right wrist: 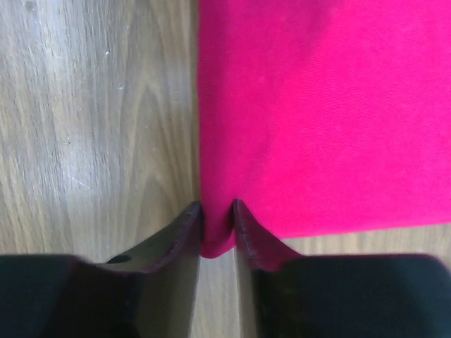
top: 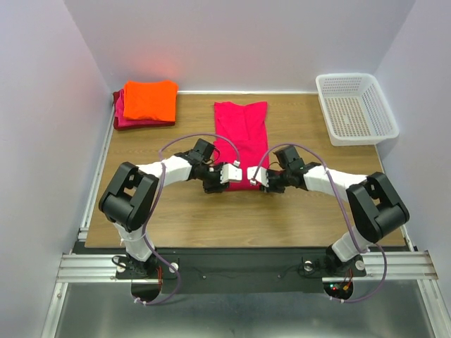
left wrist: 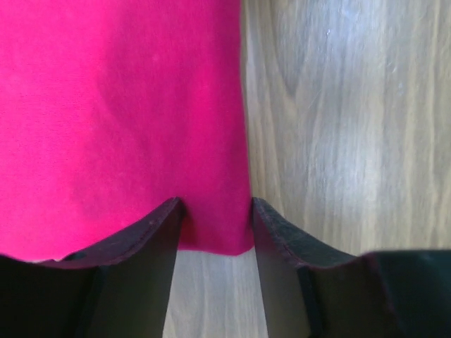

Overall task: Fold and stack the t-shirts
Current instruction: Fold the tshirt

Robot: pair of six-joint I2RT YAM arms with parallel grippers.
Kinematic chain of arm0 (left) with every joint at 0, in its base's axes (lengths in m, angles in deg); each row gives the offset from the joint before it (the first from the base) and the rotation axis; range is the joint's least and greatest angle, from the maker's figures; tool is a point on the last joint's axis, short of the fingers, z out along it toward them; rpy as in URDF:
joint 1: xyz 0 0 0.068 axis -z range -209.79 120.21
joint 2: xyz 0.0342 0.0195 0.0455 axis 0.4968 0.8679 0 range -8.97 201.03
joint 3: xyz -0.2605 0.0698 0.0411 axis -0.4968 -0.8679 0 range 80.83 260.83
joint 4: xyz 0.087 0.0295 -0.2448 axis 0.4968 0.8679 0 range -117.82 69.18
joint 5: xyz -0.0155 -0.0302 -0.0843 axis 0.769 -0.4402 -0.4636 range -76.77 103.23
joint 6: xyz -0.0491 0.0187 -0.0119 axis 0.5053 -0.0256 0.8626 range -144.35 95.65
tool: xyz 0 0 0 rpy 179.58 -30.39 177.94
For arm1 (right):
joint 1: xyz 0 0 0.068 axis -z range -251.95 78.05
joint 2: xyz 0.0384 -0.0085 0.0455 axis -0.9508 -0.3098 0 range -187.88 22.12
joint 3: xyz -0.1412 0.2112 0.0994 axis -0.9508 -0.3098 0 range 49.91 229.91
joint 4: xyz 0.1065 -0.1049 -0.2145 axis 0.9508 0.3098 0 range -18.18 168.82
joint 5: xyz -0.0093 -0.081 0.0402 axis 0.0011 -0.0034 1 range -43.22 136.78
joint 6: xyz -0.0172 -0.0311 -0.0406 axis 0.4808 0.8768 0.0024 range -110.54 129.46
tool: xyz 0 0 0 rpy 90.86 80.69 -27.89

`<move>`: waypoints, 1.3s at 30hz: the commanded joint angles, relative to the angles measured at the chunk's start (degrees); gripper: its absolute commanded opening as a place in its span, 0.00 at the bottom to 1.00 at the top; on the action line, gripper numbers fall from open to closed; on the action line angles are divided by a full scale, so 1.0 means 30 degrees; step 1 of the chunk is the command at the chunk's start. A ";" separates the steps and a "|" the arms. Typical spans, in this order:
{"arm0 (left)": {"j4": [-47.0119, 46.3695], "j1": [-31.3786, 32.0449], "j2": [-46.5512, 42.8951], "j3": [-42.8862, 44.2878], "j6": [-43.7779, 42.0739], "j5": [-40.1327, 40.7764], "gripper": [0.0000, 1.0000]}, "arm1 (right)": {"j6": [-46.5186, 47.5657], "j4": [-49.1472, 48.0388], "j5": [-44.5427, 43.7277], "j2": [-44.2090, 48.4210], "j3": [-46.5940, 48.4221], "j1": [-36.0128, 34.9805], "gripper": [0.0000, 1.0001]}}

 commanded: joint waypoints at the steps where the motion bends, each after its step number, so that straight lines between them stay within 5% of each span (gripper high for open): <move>1: 0.0038 0.0242 0.0207 0.0219 -0.0320 0.0296 0.52 | 0.0543 -0.1239 -0.0743 -0.0339 -0.0469 -0.0462 0.24; 5: 0.0975 0.0271 0.0032 0.0190 -0.0673 0.0238 0.28 | 0.0076 -0.1240 -0.1184 0.0420 -0.0851 -0.0521 0.01; 6: 0.1004 0.0184 -0.0114 0.0190 -0.0527 0.0209 0.15 | -0.0216 -0.1211 -0.1387 0.0713 -0.0851 -0.0550 0.01; 9: 0.2056 -0.0109 -0.1110 0.1065 -0.0350 -0.0142 0.01 | -0.1942 -0.1035 -0.2295 0.1973 -0.0119 -0.0521 0.01; 19: 0.7062 -0.1252 -0.2927 0.6194 -0.0320 -0.1051 0.00 | -0.3530 0.2330 -0.2386 0.4523 0.3746 -0.0199 0.01; 33: 1.3658 0.1531 -0.9368 0.3208 -0.1462 -0.2806 0.00 | -0.1126 1.3553 0.0952 1.1377 0.4451 -0.0550 0.01; 39: 1.4362 0.1240 -0.8265 0.5165 -0.0787 -0.2603 0.00 | -0.1716 1.3439 -0.0451 0.9095 0.5446 -0.0463 0.01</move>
